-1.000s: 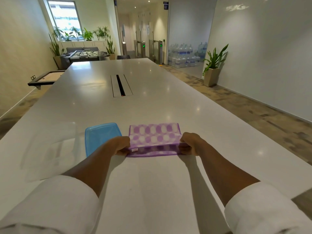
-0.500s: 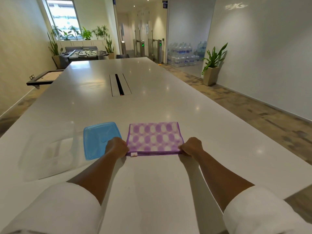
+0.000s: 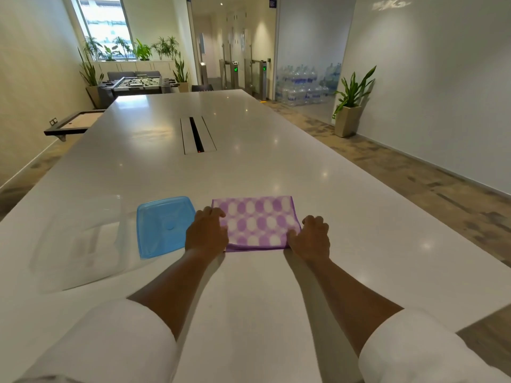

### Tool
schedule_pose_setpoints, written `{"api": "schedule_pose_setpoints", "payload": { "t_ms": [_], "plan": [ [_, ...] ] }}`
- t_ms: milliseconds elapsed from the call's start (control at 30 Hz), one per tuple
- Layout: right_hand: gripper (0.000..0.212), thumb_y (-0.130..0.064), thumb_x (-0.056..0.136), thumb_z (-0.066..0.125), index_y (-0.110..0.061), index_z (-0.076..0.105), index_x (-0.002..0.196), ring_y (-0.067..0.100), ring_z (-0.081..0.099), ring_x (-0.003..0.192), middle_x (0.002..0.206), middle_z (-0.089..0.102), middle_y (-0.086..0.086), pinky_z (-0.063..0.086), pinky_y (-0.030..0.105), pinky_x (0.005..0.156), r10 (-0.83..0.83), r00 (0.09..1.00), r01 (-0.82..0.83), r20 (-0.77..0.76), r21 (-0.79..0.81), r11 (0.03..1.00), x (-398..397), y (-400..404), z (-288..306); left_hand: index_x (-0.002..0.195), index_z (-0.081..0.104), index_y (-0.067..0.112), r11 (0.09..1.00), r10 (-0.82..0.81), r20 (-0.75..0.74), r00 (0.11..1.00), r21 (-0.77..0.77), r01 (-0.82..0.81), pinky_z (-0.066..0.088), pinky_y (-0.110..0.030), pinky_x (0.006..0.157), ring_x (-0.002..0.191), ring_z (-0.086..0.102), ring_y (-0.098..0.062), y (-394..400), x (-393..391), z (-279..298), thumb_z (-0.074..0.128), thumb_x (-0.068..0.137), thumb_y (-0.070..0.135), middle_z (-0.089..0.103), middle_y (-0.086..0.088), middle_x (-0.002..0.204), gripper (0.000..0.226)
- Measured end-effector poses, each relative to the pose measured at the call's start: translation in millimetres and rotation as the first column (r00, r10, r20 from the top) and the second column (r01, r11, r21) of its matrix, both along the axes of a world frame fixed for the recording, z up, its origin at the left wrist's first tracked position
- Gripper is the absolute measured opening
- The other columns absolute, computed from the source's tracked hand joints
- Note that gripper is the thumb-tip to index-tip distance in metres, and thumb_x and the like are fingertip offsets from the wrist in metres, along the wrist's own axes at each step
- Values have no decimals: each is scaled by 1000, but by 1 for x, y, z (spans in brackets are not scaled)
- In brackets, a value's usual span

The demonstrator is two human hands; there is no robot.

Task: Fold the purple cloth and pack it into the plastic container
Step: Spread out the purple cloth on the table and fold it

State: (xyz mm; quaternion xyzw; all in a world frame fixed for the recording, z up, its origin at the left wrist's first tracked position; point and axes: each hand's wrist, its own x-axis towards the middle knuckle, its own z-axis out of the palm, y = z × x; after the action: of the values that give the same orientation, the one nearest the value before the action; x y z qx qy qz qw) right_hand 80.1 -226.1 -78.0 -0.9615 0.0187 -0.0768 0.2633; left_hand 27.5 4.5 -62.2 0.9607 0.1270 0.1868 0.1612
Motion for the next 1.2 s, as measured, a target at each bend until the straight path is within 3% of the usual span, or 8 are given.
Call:
{"api": "schedule_pose_setpoints", "payload": {
  "t_ms": [133, 300, 467, 633, 767, 900, 1000, 1200],
  "plan": [
    [42, -39, 95, 46, -15, 51, 129, 29, 37, 130, 143, 44, 6, 42, 41, 96, 227, 967, -201, 115, -203, 958, -1, 12, -5, 142, 43, 24, 986, -167, -96, 981, -22, 165, 38, -39, 106, 134, 41, -20, -19, 7, -11, 49, 95, 38, 49, 0, 143, 49],
    [52, -42, 100, 31, -21, 31, 147, 24, 8, 150, 162, 19, 2, 22, 47, 117, 441, 896, -429, -48, -348, 834, 1, 23, -18, 152, 26, 20, 984, -174, -250, 952, -19, 175, 16, -45, 121, 149, 19, -23, -36, 4, -36, 34, 100, 46, 26, -4, 160, 58],
    [58, -48, 101, 20, -24, 18, 154, 22, -5, 152, 165, 4, 2, 0, 50, 121, 433, 884, -466, -178, -255, 847, -2, 22, -34, 156, 11, 23, 984, -176, -318, 931, -31, 176, -1, -47, 123, 152, -1, -22, -37, 0, -49, 21, 101, 51, 5, -2, 165, 63],
    [61, -55, 98, 20, -26, 25, 152, 22, 4, 151, 165, 10, 1, -1, 56, 119, 414, 888, -456, -200, -270, 848, 1, 19, -32, 156, 0, 22, 974, -203, -408, 890, 7, 226, -6, -48, 121, 152, -8, -23, -31, 3, -50, 18, 99, 55, -5, -3, 165, 68],
    [56, -56, 94, 27, -21, 54, 128, 29, 43, 130, 137, 50, 8, 15, 62, 114, 374, 924, -370, -78, -429, 824, 2, 24, -20, 155, 13, 23, 969, -221, -341, 914, 31, 245, -2, -50, 120, 152, -1, -23, -32, 7, -43, 28, 99, 53, 6, -2, 165, 65],
    [56, -58, 94, 32, -15, 64, 111, 31, 61, 100, 112, 63, 12, 41, 45, 92, 325, 946, -285, 14, -447, 848, -1, 29, -10, 136, 47, 28, 967, -236, -71, 969, 86, 242, 21, -39, 118, 140, 33, -17, -35, 7, -35, 52, 95, 34, 43, 3, 146, 41],
    [46, -54, 93, 40, -16, 67, 94, 25, 65, 82, 93, 69, 6, 45, 33, 70, 316, 948, -307, -34, -366, 879, -2, 35, 0, 113, 63, 30, 977, -203, 40, 978, 72, 199, 37, -31, 99, 116, 52, -16, -37, 9, -27, 64, 87, 18, 59, 7, 120, 29],
    [29, -35, 82, 61, -8, 67, 88, 28, 66, 91, 95, 71, 11, 48, 29, 73, 302, 933, -299, -194, 42, 953, 1, 37, 16, 109, 61, 35, 891, -439, 13, 898, -125, 437, 54, -27, 79, 96, 59, -8, -45, 6, -21, 59, 87, 48, 65, 13, 106, 25]
  ]
}}
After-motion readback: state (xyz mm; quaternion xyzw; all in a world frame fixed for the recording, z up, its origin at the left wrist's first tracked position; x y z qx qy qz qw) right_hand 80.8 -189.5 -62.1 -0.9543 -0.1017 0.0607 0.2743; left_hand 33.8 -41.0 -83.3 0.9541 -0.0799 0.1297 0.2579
